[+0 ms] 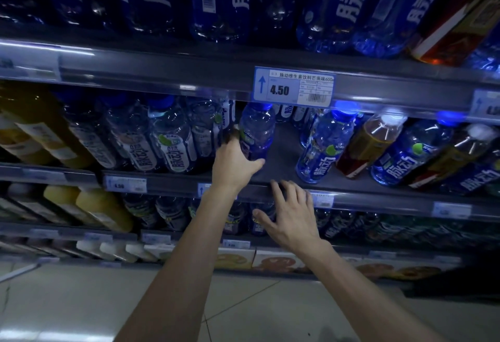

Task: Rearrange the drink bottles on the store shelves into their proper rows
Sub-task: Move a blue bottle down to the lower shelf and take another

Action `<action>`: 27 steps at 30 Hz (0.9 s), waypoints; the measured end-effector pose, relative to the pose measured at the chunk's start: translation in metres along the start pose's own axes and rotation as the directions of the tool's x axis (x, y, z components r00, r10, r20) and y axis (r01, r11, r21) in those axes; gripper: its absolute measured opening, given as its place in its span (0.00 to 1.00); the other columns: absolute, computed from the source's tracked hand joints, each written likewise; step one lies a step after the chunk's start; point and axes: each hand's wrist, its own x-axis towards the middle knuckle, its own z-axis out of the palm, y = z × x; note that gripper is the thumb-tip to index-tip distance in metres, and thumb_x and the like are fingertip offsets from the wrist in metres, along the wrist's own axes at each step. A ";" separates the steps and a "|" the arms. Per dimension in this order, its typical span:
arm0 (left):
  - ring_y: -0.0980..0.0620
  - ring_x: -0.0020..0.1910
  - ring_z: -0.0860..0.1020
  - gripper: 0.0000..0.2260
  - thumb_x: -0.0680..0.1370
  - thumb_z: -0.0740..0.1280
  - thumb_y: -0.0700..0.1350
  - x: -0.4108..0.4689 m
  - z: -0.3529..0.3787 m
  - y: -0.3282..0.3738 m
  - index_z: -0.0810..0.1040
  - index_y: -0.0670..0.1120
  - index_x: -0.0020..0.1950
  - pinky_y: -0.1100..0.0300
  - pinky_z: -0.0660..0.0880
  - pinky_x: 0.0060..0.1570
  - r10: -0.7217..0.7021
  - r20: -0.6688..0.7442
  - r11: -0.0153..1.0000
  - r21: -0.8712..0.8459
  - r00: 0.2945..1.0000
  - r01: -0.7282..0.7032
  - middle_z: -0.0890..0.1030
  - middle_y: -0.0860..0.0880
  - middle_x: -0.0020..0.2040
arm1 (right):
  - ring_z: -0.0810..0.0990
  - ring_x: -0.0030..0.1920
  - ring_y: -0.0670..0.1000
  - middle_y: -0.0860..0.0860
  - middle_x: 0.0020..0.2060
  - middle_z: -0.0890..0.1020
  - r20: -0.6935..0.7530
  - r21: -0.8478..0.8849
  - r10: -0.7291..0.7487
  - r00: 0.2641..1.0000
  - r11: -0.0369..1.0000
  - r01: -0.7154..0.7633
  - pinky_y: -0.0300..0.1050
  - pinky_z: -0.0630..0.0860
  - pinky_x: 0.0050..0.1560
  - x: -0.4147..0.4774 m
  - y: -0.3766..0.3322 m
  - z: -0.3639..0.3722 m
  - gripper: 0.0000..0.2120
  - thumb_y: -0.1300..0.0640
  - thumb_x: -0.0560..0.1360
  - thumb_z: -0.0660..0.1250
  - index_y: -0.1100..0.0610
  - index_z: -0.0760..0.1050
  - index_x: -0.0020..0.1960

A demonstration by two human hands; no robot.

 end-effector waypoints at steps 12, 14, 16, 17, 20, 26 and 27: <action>0.52 0.51 0.75 0.27 0.64 0.79 0.52 -0.007 0.019 -0.005 0.74 0.46 0.58 0.61 0.69 0.51 -0.001 -0.090 0.997 -0.076 0.996 -0.006 0.76 0.51 0.50 | 0.55 0.75 0.54 0.51 0.73 0.62 0.004 0.035 0.006 1.000 0.999 -0.007 0.60 0.54 0.73 0.000 0.000 -0.001 0.37 0.30 0.75 0.50 0.51 0.56 0.76; 0.60 0.49 0.75 0.24 0.66 0.78 0.49 -0.007 0.015 -0.011 0.75 0.48 0.59 0.66 0.69 0.50 0.011 -0.034 0.994 -0.107 0.999 -0.014 0.78 0.53 0.50 | 0.54 0.75 0.54 0.51 0.73 0.62 0.005 0.042 0.005 1.000 0.999 -0.005 0.60 0.54 0.73 0.000 0.001 -0.002 0.37 0.29 0.75 0.49 0.51 0.56 0.76; 0.73 0.44 0.74 0.23 0.67 0.77 0.46 -0.006 0.012 -0.015 0.76 0.48 0.60 0.79 0.66 0.44 0.008 -0.023 0.986 -0.165 1.000 -0.012 0.78 0.60 0.47 | 0.55 0.74 0.54 0.51 0.73 0.62 -0.003 0.041 -0.008 1.000 0.999 0.008 0.60 0.55 0.73 0.000 0.002 -0.002 0.38 0.29 0.74 0.49 0.51 0.57 0.76; 0.78 0.43 0.73 0.23 0.67 0.78 0.45 -0.005 0.011 -0.016 0.77 0.47 0.60 0.82 0.65 0.42 -0.002 -0.028 0.981 -0.193 1.000 -0.004 0.77 0.64 0.45 | 0.56 0.74 0.54 0.51 0.72 0.63 -0.009 0.037 -0.017 1.000 0.999 0.017 0.60 0.55 0.72 0.000 0.002 -0.002 0.38 0.29 0.74 0.49 0.51 0.57 0.76; 0.79 0.43 0.72 0.24 0.66 0.79 0.44 -0.004 0.014 -0.014 0.77 0.47 0.60 0.83 0.66 0.40 -0.018 -0.036 0.976 -0.218 0.999 0.010 0.75 0.66 0.43 | 0.55 0.74 0.54 0.50 0.72 0.62 0.001 0.025 -0.038 0.999 0.999 0.038 0.60 0.55 0.72 -0.001 0.006 -0.002 0.39 0.28 0.74 0.49 0.50 0.55 0.76; 0.79 0.44 0.72 0.26 0.66 0.79 0.45 -0.004 0.026 -0.006 0.75 0.49 0.61 0.82 0.67 0.42 0.014 -0.047 0.976 -0.216 0.999 -0.024 0.76 0.65 0.44 | 0.53 0.75 0.54 0.50 0.72 0.60 0.011 0.035 -0.052 0.999 0.998 0.052 0.61 0.53 0.73 0.000 0.010 -0.001 0.40 0.27 0.73 0.47 0.50 0.54 0.76; 0.79 0.44 0.72 0.26 0.66 0.79 0.45 -0.004 0.029 -0.004 0.75 0.49 0.61 0.82 0.67 0.42 0.017 -0.051 0.976 -0.217 0.999 -0.028 0.75 0.65 0.44 | 0.53 0.75 0.54 0.50 0.72 0.60 0.010 0.037 -0.053 0.999 0.998 0.053 0.61 0.53 0.73 0.000 0.010 -0.001 0.40 0.26 0.73 0.47 0.50 0.54 0.76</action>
